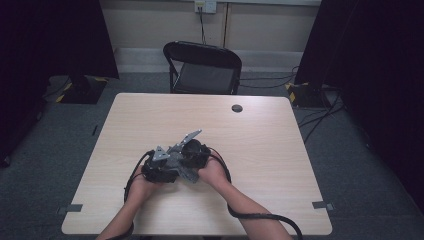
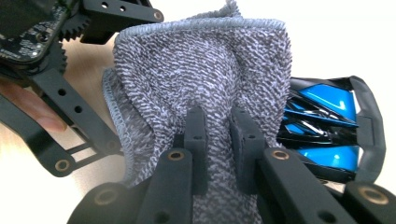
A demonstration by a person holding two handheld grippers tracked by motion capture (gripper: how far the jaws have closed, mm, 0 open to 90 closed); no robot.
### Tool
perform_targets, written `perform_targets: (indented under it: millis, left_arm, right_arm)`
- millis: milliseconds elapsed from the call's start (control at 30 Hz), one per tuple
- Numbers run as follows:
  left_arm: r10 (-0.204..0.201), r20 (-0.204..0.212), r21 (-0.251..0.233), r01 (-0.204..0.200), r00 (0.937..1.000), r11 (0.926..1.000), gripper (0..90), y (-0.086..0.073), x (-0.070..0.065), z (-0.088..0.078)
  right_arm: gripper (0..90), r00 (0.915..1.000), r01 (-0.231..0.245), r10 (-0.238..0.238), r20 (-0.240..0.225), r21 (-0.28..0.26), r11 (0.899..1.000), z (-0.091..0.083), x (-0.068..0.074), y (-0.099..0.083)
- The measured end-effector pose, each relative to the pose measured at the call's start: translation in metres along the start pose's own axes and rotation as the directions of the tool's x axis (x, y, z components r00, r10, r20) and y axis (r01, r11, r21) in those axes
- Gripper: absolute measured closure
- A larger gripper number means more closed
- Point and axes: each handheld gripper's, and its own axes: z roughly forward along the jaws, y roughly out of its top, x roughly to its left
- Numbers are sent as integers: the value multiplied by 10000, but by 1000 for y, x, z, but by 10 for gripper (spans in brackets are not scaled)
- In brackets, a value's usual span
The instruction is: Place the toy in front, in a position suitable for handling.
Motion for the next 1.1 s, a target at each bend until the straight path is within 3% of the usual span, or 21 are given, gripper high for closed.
perform_targets:
  millis: [233,800,1100]
  left_arm:
    - [-44,32,-7,44,10000,10000,249,0,0,0]
    - [-40,33,-9,40,10000,10000,249,0,0,0]
    - [-40,28,-10,40,10000,10000,249,0,0,0]
  right_arm:
    - [794,9996,-282,282,4,-114,9995,-2,-10,-1]
    - [793,9993,-368,368,22,-45,9993,-3,-18,0]
    - [793,9976,-675,676,175,-56,9977,-4,-31,-1]
